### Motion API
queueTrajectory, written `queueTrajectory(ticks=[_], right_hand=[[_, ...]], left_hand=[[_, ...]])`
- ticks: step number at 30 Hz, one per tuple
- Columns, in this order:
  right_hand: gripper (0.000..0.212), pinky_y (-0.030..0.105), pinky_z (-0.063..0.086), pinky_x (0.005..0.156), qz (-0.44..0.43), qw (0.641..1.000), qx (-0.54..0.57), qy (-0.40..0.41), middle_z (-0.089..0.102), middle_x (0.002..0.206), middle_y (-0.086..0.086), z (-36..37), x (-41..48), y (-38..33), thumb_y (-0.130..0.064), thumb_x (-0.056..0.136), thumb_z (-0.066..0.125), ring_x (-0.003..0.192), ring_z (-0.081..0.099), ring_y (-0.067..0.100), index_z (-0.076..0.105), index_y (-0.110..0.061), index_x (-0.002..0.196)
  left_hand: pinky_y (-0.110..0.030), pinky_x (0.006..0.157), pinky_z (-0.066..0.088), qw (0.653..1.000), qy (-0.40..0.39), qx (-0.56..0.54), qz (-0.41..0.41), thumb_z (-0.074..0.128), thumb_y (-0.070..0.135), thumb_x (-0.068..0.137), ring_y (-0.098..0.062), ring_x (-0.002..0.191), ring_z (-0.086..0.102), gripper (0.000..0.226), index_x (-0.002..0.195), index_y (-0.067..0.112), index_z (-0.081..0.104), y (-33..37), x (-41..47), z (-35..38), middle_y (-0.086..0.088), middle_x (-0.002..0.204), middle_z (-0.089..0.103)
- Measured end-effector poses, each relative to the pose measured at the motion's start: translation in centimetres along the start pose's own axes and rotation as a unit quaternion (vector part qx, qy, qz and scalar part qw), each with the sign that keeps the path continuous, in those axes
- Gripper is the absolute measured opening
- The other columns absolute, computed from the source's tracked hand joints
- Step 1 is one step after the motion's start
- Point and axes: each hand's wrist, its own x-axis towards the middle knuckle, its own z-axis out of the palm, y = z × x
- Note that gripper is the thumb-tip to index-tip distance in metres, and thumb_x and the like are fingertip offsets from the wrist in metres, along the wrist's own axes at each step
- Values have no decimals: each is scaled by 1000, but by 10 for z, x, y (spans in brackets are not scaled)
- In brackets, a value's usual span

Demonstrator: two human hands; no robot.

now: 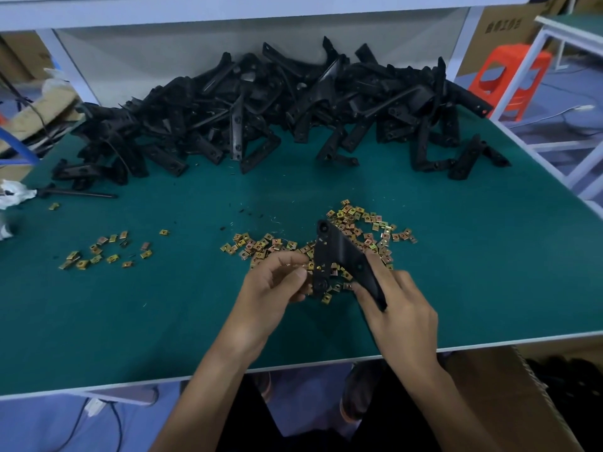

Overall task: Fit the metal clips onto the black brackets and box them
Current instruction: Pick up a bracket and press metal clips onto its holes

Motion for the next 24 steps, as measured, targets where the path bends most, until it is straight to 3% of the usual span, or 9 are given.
queueTrajectory(ticks=[2,7,12,20,24], right_hand=[[58,34,47,49,2,1000,5,0,56,89,-1,0,0,0,-39,88,74,71,61,24,57,-28,141],[58,34,47,49,-1,1000,7,4,56,90,-2,0,0,0,-36,87,77,71,60,23,58,-27,141],[58,31,43,46,-23,1000,7,8,55,87,-3,1,0,2,-36,86,78,66,57,20,59,-26,140],[52,27,38,47,-37,999,0,12,55,88,-8,3,0,7,-44,88,67,68,57,19,61,-29,138],[51,28,40,46,-39,999,3,10,58,90,-8,3,0,7,-44,89,64,71,58,19,61,-30,138]], left_hand=[[-17,68,52,1000,-3,-1,3,55,2,101,-7,72,62,37,95,31,79,1,0,2,7,76,69],[-16,66,51,1000,4,-12,3,61,1,97,-4,71,64,28,111,23,71,3,2,2,6,77,70],[-12,68,49,1000,13,5,13,69,3,92,-3,75,66,29,110,25,71,6,3,-2,1,80,73],[-12,65,46,993,-67,97,18,74,13,85,-3,67,63,43,121,32,62,19,9,-6,5,69,68],[-26,72,46,984,-89,153,11,72,6,89,-10,70,61,49,125,34,57,23,13,-1,3,67,66]])
